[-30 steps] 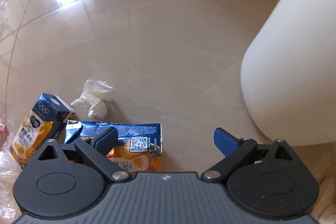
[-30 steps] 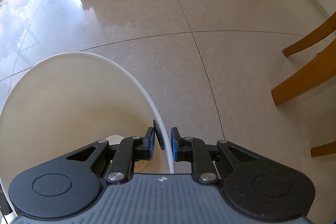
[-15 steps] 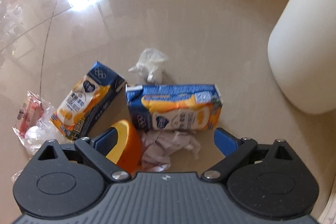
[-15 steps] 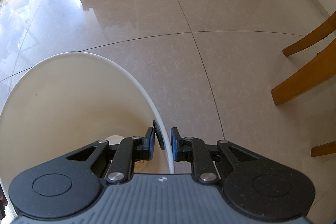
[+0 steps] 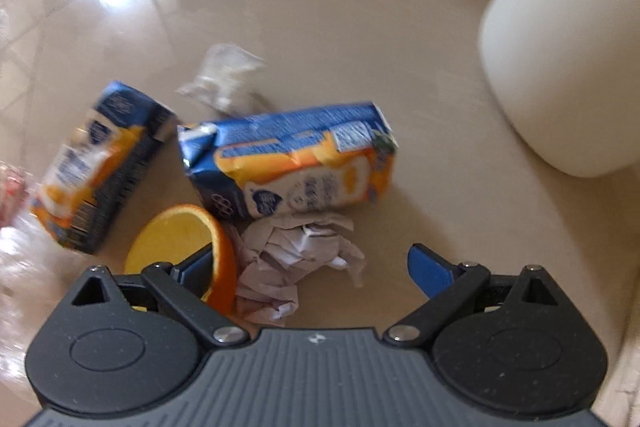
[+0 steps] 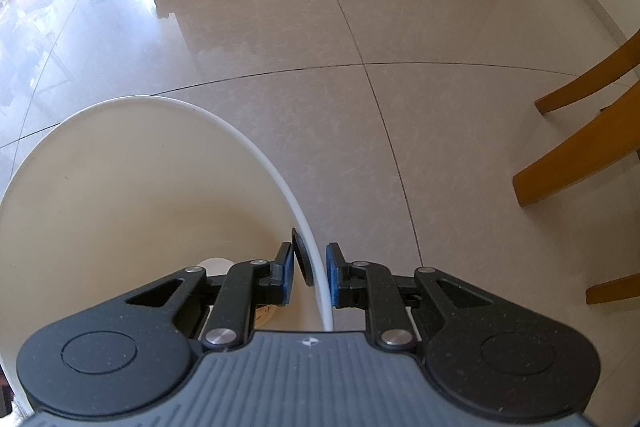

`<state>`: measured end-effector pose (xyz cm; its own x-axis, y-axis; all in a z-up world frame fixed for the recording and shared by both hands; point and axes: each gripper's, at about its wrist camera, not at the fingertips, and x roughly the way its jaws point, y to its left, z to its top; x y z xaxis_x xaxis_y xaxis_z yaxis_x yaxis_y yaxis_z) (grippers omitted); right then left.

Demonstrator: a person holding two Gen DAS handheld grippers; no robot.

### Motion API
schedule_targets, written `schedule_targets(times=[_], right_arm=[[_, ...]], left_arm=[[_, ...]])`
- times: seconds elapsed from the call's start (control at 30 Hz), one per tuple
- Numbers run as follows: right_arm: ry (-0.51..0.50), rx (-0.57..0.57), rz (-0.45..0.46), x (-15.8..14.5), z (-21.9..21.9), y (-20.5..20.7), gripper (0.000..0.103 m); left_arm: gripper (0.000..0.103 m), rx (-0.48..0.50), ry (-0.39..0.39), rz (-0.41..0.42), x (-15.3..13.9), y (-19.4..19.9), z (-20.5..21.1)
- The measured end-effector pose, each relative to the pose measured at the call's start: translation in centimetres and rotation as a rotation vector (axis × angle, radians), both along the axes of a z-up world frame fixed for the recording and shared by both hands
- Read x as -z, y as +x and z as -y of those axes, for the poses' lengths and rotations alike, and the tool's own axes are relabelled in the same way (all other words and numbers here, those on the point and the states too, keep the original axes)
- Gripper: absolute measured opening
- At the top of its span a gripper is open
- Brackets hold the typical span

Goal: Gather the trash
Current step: 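Move the left tool back to the pile toward the orange peel half, then close the left tool on the orange peel half and lift it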

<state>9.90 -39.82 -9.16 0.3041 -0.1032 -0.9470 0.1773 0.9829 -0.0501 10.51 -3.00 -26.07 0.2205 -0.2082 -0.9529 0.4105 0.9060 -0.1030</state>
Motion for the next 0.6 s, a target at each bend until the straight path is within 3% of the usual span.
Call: schedule_targets(times=[0.17,0.3,0.47,0.6], right_arm=[[-0.004,-0.001,0.0,0.0,-0.2,0.0,0.02],[-0.005,-0.005,0.0,0.0,-0.2,0.0,0.02],[-0.004,-0.005,0.001,0.0,-0.3,-0.1,0.02],[-0.001,-0.002,0.0,-0.2,-0.4,-0.2,0.02]], left_arm=[[0.097,0.0,-0.053,-0.007,0.0,-1.1,0.6],[0.094,-0.005,-0.029,0.038,-0.5,-1.5,0.7],[0.094,-0.093,-0.082,0.076,-1.9,-1.5,-0.7],[0.094,-0.158,-0.036,0.107,-2.4,-1.5,-2.7]])
